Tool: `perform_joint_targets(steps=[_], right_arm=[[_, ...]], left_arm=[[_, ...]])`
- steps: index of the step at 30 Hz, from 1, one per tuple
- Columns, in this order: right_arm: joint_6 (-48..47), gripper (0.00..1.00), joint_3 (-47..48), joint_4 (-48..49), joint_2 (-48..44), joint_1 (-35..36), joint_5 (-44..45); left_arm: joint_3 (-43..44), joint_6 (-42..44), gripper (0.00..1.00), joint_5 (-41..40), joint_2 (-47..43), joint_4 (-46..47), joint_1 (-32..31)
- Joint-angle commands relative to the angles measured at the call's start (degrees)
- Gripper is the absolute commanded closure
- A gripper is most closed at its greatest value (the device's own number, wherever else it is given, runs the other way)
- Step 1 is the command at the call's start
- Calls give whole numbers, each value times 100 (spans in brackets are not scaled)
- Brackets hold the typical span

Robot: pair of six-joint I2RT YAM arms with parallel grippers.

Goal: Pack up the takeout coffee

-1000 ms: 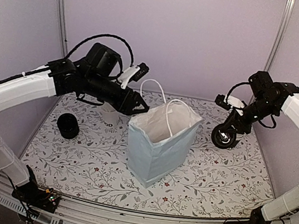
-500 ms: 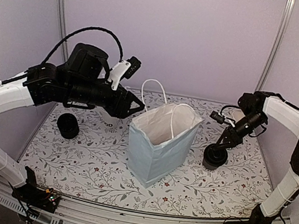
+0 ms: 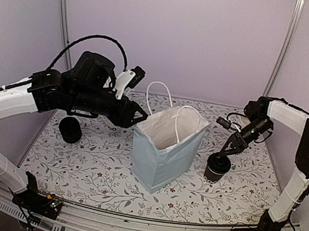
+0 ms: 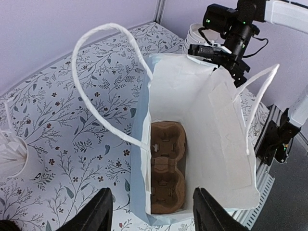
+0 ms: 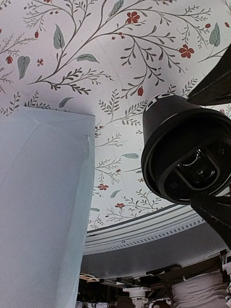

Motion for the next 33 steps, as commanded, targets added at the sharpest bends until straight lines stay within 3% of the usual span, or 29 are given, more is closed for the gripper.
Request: perform_joint_targets(steps=[1,4,5,6,9,12,15,23,29,30,33], right_arm=[[-4,32,460,-153,-281,-29,120],[-173,25,1051,-251,-594,-27,96],[-239,10,1223,-202,-831,-9,-4],[-453,2,1355,-216,-988,13,-253],[-931,1,1117,580,-1876,184,-786],[-757,1,492,1785,-2826,827,-419],[-830,2,466,2032,-3047,1600,-138],[-350,22,1284,2097,-2052,2338,-196],[-176,41,1521,2073,-1592,2704,-95],[-154,51,1597,2030,-1543,2745,-109],[-47,98,1899,1884,-1425,2828,-174]], left_arm=[[-22,-87,41,-38,-1,-36,28],[-11,-174,40,3,6,-74,62],[-6,-231,39,29,31,-75,71],[17,-297,39,101,63,-72,77],[156,-440,38,230,279,-71,90],[287,-671,38,86,469,-31,125],[341,-904,38,51,613,183,249],[621,-1253,39,66,856,566,685],[664,-790,54,504,900,1039,794],[677,-702,59,572,907,1079,811],[779,-493,77,847,1016,1066,909]])
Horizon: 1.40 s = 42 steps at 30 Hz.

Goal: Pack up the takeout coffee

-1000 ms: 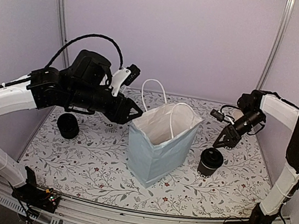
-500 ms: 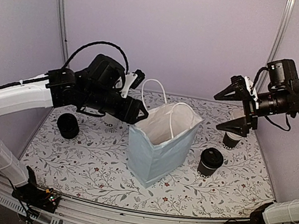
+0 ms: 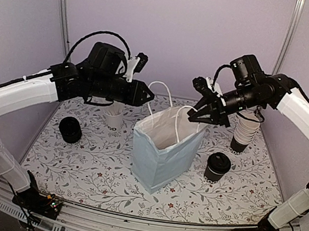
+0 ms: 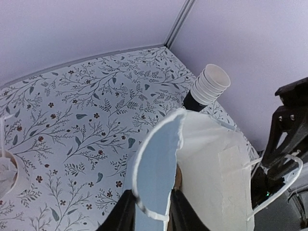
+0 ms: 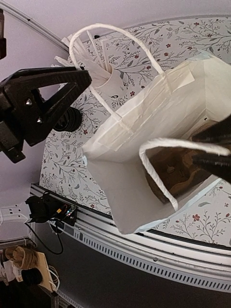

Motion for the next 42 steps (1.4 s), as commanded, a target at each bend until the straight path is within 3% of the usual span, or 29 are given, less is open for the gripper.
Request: perform_joint_targets(steps=[1,5,19,37,38,40,42], right_arm=[[251,100,550,-94,77,143,-131],[351,100,798,-21,40,284,-124],[768,100,2216,207,118,493,-811],[765,100,2366,145,358,669,-676],[762,93,2281,153,357,669,-653],[697,60,1953,275,332,665,-430],[628,47,1277,594,159,606,-64]], left_arm=[[263,387,82,532,192,264,209],[660,549,100,703,303,177,252],[2721,1117,100,587,493,-607,255],[2617,1259,100,579,715,-731,251],[2559,1272,92,527,707,-746,256],[2340,1236,55,183,703,-815,261],[2053,1214,39,-242,709,-896,275]])
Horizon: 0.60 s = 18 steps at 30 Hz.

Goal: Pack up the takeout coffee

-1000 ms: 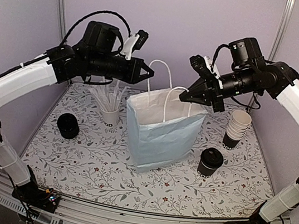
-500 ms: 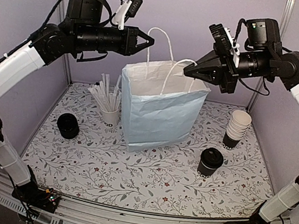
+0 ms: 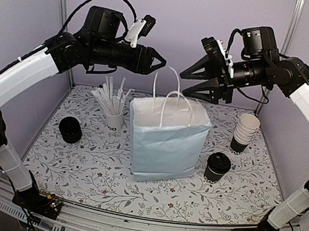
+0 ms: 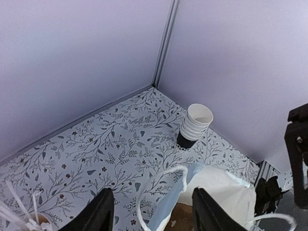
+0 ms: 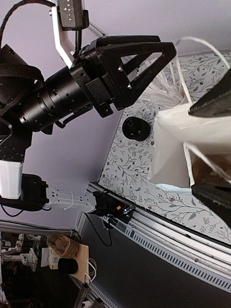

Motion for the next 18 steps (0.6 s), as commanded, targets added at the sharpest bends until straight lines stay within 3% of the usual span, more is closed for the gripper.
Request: perform_joint_targets(steps=[1,3,6,14,18], right_arm=[[-210,39,-1158,430,-232,-63,572],[-337,30,-1579,449,-469,-89,522],[-377,25,-1871,421,-725,-92,521],[-428,25,-2359,102,-1504,-173,1009],[-372,27,-2923,-148,-1881,-737,1278]], left_arm=[[-571,-12,36,-713,2,-246,88],[-792,-64,32,-605,-55,-257,86],[-970,-91,30,-459,-314,-142,78],[-1726,-132,29,285,-1160,196,73],[-2269,-169,31,367,-1303,281,56]])
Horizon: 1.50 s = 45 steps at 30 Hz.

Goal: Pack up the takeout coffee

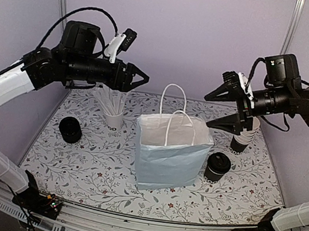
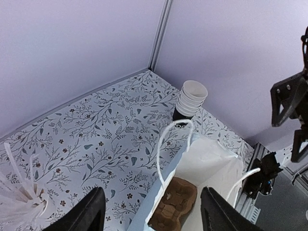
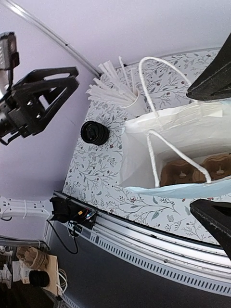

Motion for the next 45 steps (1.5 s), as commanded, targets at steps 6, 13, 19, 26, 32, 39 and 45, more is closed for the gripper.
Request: perform_joint_targets(steps=[6,13,19,26,32,39,45], right_arm=[[-260,28,-1701,-614,-577,-1848,1022],[-399,2,-2684,-788,-356,-1908,2098],[-267,2,-2893,-592,42,-1817,2293],[-18,2,-2851,-321,534,-1630,2538],[6,6,-2805,-290,786,-1501,2568],[-6,14,-2776,-345,953,-1463,2582],[-10,18,-2775,-497,1064,-1442,2545]], left_arm=[[-1043,-213,33,203,-211,352,-67],[-1358,-334,33,150,-319,577,-98],[-1403,-328,33,132,-289,567,-99],[-1598,-324,33,63,-391,627,-98],[-1681,-303,33,64,-365,680,-96],[-1683,-248,33,100,-268,737,-94],[-1571,-127,33,132,-72,735,-86]])
